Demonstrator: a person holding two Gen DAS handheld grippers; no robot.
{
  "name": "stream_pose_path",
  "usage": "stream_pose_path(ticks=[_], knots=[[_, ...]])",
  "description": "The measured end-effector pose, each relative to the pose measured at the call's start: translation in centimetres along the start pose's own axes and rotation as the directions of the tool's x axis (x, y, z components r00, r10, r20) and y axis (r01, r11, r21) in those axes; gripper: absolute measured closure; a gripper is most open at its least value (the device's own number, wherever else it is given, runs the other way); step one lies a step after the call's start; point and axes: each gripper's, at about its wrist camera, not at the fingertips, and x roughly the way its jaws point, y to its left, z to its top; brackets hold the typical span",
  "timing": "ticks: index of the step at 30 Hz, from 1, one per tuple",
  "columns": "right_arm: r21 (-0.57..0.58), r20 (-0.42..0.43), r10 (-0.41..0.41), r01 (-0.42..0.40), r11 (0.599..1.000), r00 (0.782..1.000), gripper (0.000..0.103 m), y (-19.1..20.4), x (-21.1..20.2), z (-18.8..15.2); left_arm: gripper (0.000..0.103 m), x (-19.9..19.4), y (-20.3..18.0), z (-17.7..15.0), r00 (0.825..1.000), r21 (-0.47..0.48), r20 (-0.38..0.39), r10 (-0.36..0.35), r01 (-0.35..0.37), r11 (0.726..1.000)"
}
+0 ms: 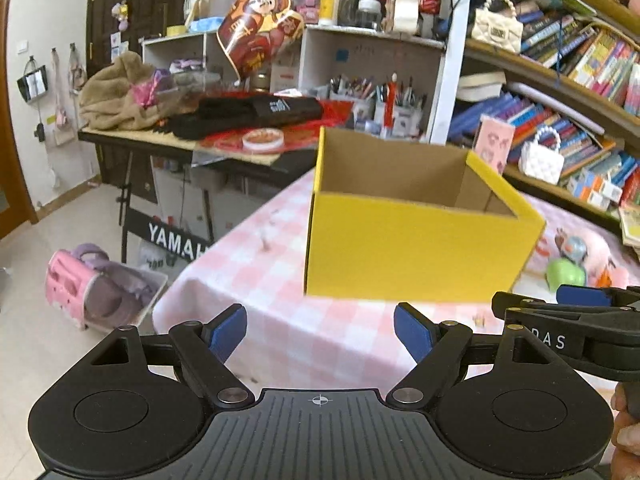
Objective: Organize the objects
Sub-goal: 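Move both tools back toward the remaining toys on the table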
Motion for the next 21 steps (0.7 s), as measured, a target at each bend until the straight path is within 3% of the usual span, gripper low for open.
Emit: stream_pose_path(ticks=[9,21], knots=[[-0.006,0.003,-0.052,0.052,0.999,0.999,0.037,0.5,-2.6,-3.2,0.019,-1.9,0.0,-2.1,1.0,0.035,-0.013,-0.008,0.008,0.999],[0.059,-0.039,-0.118,0.12,0.991,0.992,0.035,-0.7,-4.6,-5.9,0.017,-2.9,-1.5,-3.9,0.994,0.103,-0.06,-0.092,0.098,0.99]])
